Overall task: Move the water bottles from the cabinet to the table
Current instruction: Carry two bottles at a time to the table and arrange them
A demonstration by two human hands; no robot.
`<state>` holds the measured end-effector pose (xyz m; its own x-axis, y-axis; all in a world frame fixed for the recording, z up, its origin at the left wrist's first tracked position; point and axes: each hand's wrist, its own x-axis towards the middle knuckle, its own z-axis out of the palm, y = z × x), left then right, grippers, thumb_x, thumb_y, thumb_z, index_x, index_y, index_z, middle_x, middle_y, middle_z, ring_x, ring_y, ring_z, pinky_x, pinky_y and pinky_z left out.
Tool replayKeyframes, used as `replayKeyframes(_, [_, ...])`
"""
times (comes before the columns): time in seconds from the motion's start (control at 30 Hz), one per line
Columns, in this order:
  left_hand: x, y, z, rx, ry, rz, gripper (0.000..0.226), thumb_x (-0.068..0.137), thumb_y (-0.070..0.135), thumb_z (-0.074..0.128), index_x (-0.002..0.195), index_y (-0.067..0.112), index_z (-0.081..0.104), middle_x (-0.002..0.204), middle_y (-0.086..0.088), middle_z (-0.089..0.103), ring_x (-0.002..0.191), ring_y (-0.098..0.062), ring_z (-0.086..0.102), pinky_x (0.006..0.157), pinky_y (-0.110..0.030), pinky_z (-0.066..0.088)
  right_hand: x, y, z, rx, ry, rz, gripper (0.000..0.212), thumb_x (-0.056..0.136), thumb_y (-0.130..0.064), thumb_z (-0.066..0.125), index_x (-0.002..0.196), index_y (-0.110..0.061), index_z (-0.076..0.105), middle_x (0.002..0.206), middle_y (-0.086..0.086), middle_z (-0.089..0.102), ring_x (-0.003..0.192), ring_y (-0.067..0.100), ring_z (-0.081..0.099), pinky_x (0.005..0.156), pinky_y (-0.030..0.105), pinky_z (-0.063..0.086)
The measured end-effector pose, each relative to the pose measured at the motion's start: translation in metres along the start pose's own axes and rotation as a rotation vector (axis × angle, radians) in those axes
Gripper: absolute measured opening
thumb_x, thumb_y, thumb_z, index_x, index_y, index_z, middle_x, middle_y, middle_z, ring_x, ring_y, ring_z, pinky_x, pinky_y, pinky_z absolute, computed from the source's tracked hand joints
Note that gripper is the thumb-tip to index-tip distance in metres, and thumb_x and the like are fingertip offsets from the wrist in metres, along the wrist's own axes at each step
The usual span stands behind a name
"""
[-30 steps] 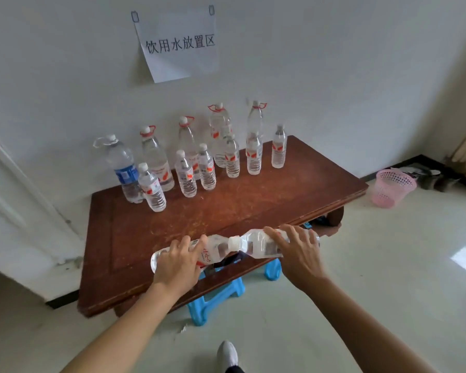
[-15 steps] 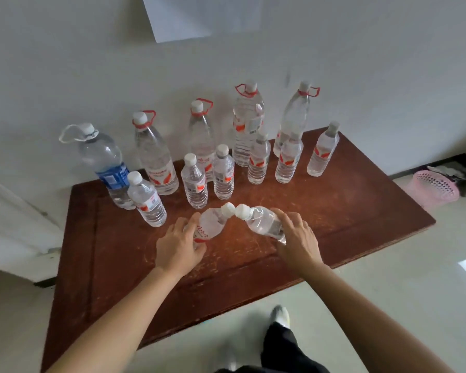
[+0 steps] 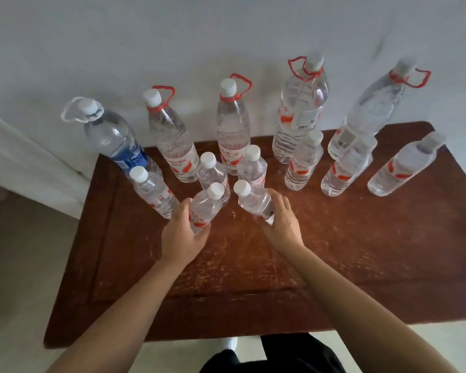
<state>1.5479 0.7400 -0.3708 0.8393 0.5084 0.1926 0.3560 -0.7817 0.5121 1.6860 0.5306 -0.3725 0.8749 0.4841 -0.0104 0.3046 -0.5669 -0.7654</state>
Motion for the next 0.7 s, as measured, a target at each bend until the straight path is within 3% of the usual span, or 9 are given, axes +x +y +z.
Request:
replayKeyframes(0.27, [0.002,-0.002,0.012,-0.156,0.091,-0.062,0.066,0.087,0.030,0.077,0.133,0.006,0.037,0.121,-0.013,0.056,0.100,-0.027,0.065,0.073,-0.036,0.056,0.006,0.011,0.001,0.042,-0.024,-0.051,0.071,0.087,-0.015,0.076,0.143,-0.022,0.033,0.135,0.000,0.045,0.111,0.007,0.046,0.087,0.034,0.046])
replayKeyframes(0.37, [-0.009,-0.005,0.014,-0.210,0.134,-0.124,0.071,0.086,0.030,0.076,0.134,-0.001,0.034,0.127,-0.017,0.051,0.103,-0.027,0.063,0.076,-0.031,0.052,-0.003,0.019,0.002,0.046,0.006,-0.036,0.074,0.086,-0.008,0.075,0.135,-0.033,0.025,0.135,0.008,0.045,0.114,0.023,0.053,0.084,0.037,0.046])
replayKeyframes(0.43, [-0.014,-0.005,0.012,-0.250,0.170,-0.169,0.070,0.087,0.036,0.072,0.132,0.000,0.032,0.125,-0.019,0.052,0.101,-0.023,0.061,0.076,-0.030,0.049,-0.008,0.023,0.003,0.070,0.060,-0.004,0.076,0.085,-0.007,0.075,0.135,-0.032,0.023,0.135,0.013,0.045,0.116,0.031,0.054,0.083,0.039,0.047])
replayKeyframes(0.57, [-0.028,-0.013,0.005,-0.332,0.234,-0.305,0.076,0.082,0.056,0.062,0.130,0.010,0.027,0.124,-0.008,0.048,0.102,-0.018,0.056,0.076,-0.036,0.052,-0.013,0.018,0.008,0.137,0.174,0.156,0.081,0.089,-0.022,0.076,0.146,-0.016,0.019,0.146,0.012,0.038,0.122,0.019,0.044,0.091,0.038,0.046])
replayKeyframes(0.63, [-0.032,-0.016,0.007,-0.356,0.220,-0.329,0.085,0.080,0.062,0.063,0.131,0.005,0.027,0.126,-0.009,0.047,0.107,-0.023,0.058,0.080,-0.043,0.056,-0.010,0.014,0.008,0.204,0.220,0.217,0.084,0.089,-0.025,0.076,0.148,-0.015,0.017,0.151,0.011,0.035,0.124,0.015,0.040,0.094,0.037,0.043])
replayKeyframes(0.7, [-0.035,-0.018,0.008,-0.366,0.194,-0.313,0.093,0.079,0.070,0.061,0.131,-0.001,0.030,0.124,-0.008,0.045,0.106,-0.020,0.055,0.080,-0.038,0.052,-0.011,0.012,0.010,0.215,0.207,0.230,0.085,0.089,-0.027,0.076,0.148,-0.014,0.016,0.152,0.012,0.034,0.128,0.019,0.041,0.096,0.036,0.042])
